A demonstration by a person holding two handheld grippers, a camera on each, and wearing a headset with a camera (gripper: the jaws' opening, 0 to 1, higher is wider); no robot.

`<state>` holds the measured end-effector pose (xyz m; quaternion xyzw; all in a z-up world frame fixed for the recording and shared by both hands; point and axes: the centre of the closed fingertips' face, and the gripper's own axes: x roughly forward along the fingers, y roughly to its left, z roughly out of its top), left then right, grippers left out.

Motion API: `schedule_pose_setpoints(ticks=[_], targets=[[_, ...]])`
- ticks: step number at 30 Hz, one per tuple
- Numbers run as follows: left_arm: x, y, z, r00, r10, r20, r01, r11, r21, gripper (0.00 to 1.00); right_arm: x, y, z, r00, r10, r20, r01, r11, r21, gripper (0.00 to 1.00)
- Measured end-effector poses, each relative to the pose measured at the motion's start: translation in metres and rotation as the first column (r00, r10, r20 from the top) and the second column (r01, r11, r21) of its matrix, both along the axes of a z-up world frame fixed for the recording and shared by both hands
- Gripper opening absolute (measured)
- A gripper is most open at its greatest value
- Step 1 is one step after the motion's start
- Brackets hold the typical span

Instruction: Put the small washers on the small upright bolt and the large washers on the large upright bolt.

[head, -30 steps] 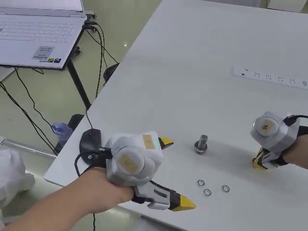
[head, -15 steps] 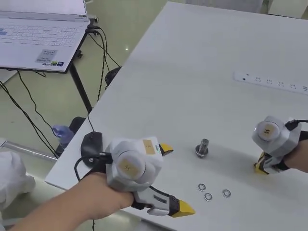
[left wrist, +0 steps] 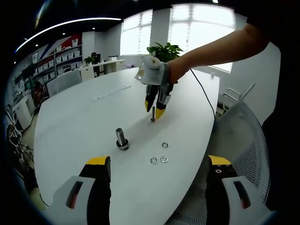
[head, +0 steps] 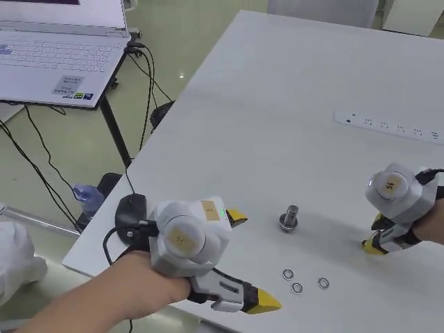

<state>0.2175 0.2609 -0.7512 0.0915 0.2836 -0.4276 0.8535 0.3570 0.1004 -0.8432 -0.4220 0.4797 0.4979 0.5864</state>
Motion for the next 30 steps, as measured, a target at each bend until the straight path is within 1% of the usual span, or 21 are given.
schedule_pose_setpoints(ticks=[4,8,9,13,15,17,19,21,23,26,28,30], targets=[[-0.004,-0.001,0.000,1.000,0.001,-0.001,-0.001,1.000,0.002,0.83,0.000,0.001,0.010,1.000,-0.006,0.001,0.006,1.000,0.011,0.32],[-0.005,0.000,-0.001,1.000,0.004,-0.004,-0.004,1.000,0.008,0.82,-0.004,0.005,0.017,1.000,0.019,0.004,-0.019,1.000,0.022,0.32],[-0.005,0.000,-0.001,1.000,0.008,-0.005,-0.008,1.000,0.011,0.82,-0.007,0.009,0.018,0.999,0.049,0.004,-0.049,0.998,0.038,0.32],[-0.004,0.000,0.001,1.000,0.015,-0.005,-0.015,1.000,0.005,0.81,-0.011,0.014,0.019,0.997,0.075,0.021,-0.076,0.997,0.035,0.32],[-0.003,0.000,0.001,1.000,0.018,-0.007,-0.018,1.000,0.005,0.81,-0.015,0.018,0.019,0.996,0.085,0.018,-0.086,0.995,0.042,0.32],[-0.002,0.000,0.002,1.000,0.018,-0.004,-0.018,1.000,0.002,0.81,-0.020,0.023,0.020,0.995,0.103,0.017,-0.103,0.993,0.048,0.32],[-0.002,0.000,0.003,1.000,0.022,-0.001,-0.022,1.000,0.002,0.81,-0.019,0.026,0.019,0.993,0.115,0.013,-0.116,0.992,0.057,0.32],[-0.001,0.001,0.004,1.000,0.023,0.001,-0.023,1.000,0.002,0.81,-0.024,0.030,0.018,0.992,0.126,0.012,-0.126,0.990,0.063,0.32],[0.000,0.002,0.005,1.000,0.026,0.012,-0.026,1.000,0.006,0.83,-0.027,0.033,0.017,0.991,0.131,0.002,-0.131,0.989,0.073,0.32],[0.001,0.001,0.007,1.000,0.021,0.016,-0.021,1.000,0.002,0.83,-0.038,0.039,0.014,0.990,0.143,-0.006,-0.142,0.986,0.084,0.31],[0.001,0.001,0.006,1.000,0.015,0.015,-0.015,1.000,0.013,0.83,-0.045,0.041,0.012,0.988,0.154,-0.009,-0.153,0.984,0.086,0.31],[0.001,0.002,0.005,1.000,0.014,0.012,-0.015,1.000,0.015,0.83,-0.051,0.044,0.010,0.986,0.163,-0.014,-0.161,0.983,0.090,0.31]])
